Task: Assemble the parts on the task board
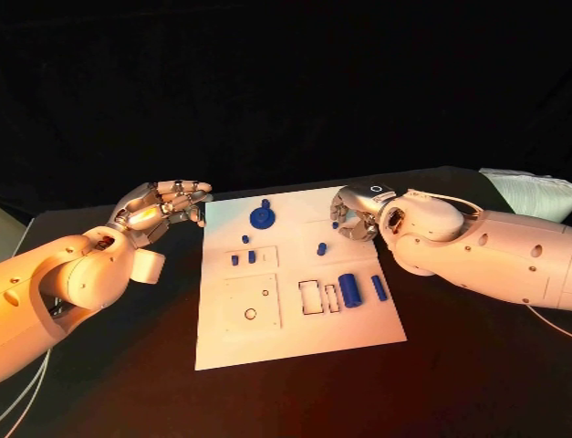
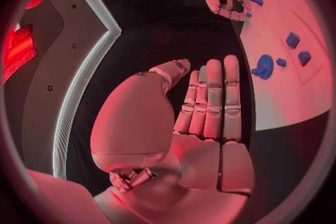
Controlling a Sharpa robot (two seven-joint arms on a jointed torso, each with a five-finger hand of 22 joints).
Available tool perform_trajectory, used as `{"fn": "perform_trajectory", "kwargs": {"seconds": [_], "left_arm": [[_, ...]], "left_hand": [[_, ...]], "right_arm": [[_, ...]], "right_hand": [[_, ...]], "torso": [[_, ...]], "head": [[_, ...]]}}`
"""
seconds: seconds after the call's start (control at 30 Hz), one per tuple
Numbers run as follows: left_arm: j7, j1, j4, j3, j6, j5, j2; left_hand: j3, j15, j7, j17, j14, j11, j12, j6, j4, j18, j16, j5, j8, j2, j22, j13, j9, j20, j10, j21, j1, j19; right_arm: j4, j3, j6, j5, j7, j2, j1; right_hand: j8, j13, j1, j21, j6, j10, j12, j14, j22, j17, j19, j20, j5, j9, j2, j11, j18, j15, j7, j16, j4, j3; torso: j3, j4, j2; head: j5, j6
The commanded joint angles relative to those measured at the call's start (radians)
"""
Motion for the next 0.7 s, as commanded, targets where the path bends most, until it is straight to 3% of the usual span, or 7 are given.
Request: {"fn": "perform_trajectory", "kwargs": {"seconds": [0.03, 0.53, 0.7], "left_arm": [[0.032, -0.002, 0.009, 0.002, 0.019, 0.031, 0.0], [0.025, -0.003, 0.016, 0.002, 0.012, 0.031, -0.001], [0.022, -0.003, 0.016, 0.002, 0.01, 0.03, -0.001]], "left_hand": [[-0.006, -0.001, 0.003, -0.001, -0.007, 0.002, 0.003, -0.003, 0.001, 0.006, -0.005, -0.003, 0.0, 0.004, -0.001, -0.002, -0.001, -0.002, -0.005, -0.006, 0.009, -0.003], [-0.008, 0.0, 0.007, -0.004, -0.007, 0.004, 0.003, -0.005, 0.0, 0.006, -0.008, -0.003, -0.001, 0.005, -0.005, -0.002, -0.003, -0.002, -0.005, -0.011, 0.013, -0.001], [-0.008, 0.0, 0.007, -0.004, -0.007, 0.004, 0.003, -0.005, 0.0, 0.006, -0.008, -0.003, -0.001, 0.005, -0.005, -0.002, -0.003, -0.002, -0.005, -0.011, 0.013, -0.001]], "right_arm": [[-0.009, -0.001, 0.031, -0.034, -0.018, 0.011, -0.004], [-0.036, -0.002, 0.027, -0.029, -0.015, 0.042, -0.016], [-0.039, -0.003, 0.027, -0.028, -0.015, 0.047, -0.019]], "right_hand": [[-0.003, -0.004, -0.001, -0.004, 0.013, 0.006, -0.004, 0.048, 0.0, 0.002, -0.003, 0.006, 0.007, -0.002, 0.013, -0.005, -0.009, 0.004, -0.001, -0.002, 0.001, 0.01], [0.002, -0.022, -0.001, -0.003, 0.052, 0.041, -0.003, 0.049, 0.003, -0.001, 0.0, 0.0, 0.011, -0.004, 0.033, -0.012, -0.009, -0.002, -0.007, -0.001, 0.007, 0.047], [0.01, -0.034, 0.008, 0.0, 0.078, 0.068, -0.002, 0.049, 0.007, -0.003, 0.002, -0.004, -0.02, 0.0, 0.053, -0.017, -0.01, -0.006, -0.011, 0.001, -0.003, 0.081]], "torso": [[0.0005, -0.0016, 0.001], [0.0015, -0.001, 0.001], [0.0011, -0.0007, 0.001]], "head": [[-0.004, 0.001], [0.0, -0.003], [0.0, -0.004]]}}
